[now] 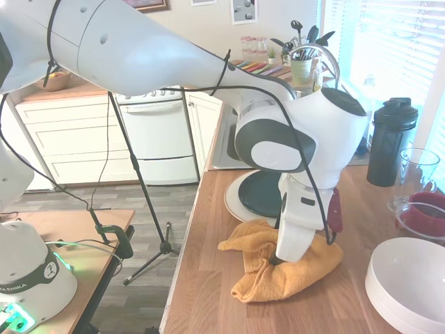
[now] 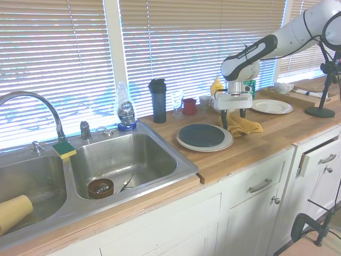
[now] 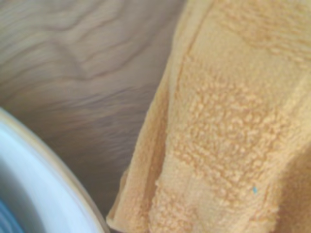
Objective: Wipe the blue plate in counterclockwise motion
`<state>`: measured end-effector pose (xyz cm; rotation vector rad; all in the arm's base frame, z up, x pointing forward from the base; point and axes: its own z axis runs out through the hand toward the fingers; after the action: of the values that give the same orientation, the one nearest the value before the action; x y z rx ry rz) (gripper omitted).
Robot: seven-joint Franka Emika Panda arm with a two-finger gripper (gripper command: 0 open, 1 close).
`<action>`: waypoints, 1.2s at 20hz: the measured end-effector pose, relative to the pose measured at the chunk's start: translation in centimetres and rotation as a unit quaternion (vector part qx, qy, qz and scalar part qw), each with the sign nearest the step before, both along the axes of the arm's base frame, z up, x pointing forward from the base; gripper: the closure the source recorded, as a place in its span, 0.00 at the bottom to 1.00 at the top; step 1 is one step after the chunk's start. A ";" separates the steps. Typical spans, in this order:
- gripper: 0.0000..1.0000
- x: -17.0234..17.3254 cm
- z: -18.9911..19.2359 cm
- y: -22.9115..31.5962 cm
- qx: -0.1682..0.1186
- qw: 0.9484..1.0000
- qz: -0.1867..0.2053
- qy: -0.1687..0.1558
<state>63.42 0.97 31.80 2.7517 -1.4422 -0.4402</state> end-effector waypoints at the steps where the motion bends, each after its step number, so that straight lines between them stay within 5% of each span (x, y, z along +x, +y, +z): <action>1: 1.00 0.1 0.0 0.0 0.002 1.000 0.001 0.002; 24: 1.00 0.3 -0.2 -1.1 0.007 1.000 -0.010 0.002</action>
<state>63.68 -0.14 31.64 2.7476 -1.4734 -0.4588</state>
